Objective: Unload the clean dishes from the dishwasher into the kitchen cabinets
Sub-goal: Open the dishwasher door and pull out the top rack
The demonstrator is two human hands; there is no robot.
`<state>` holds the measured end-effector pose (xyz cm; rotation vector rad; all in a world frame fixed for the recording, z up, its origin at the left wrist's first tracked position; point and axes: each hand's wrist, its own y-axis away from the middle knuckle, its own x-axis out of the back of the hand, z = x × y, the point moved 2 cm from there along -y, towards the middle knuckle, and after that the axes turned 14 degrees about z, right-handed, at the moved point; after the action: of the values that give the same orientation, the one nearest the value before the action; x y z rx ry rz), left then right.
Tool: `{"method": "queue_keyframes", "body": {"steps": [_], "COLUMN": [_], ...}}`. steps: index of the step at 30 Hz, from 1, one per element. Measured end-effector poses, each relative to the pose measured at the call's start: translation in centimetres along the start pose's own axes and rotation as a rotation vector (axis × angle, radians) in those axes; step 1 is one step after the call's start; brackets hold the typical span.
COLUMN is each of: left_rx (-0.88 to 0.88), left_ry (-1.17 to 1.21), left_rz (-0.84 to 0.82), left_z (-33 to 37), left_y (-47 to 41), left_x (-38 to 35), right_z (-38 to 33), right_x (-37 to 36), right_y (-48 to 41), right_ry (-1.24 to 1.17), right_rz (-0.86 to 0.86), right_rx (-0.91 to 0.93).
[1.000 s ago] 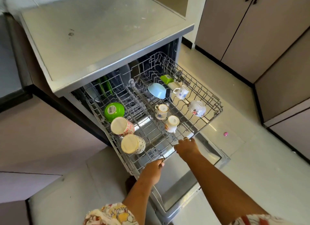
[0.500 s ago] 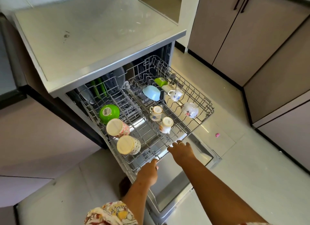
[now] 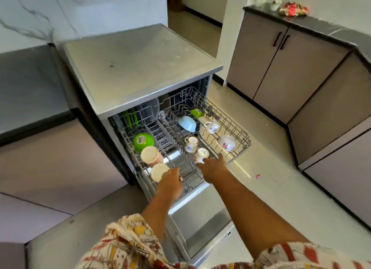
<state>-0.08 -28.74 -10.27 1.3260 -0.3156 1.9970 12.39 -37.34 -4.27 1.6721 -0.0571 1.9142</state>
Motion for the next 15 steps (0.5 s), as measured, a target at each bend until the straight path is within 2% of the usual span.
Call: {"method": "queue_keyframes", "body": {"steps": [7, 15], "left_rx": [-0.024, -0.016], "left_ry": [0.034, 0.156], "left_rz": [0.199, 0.563], "left_z": [-3.5, -13.9], "left_y": [-0.4, -3.8], "left_x": [11.7, 28.2], "right_z": [-4.6, -17.9], "right_x": [9.4, 23.0], "right_y": [-0.9, -7.0], "right_ry": [0.031, -0.025], "right_rz": [0.129, 0.492], "right_rx": [0.049, 0.206]}}
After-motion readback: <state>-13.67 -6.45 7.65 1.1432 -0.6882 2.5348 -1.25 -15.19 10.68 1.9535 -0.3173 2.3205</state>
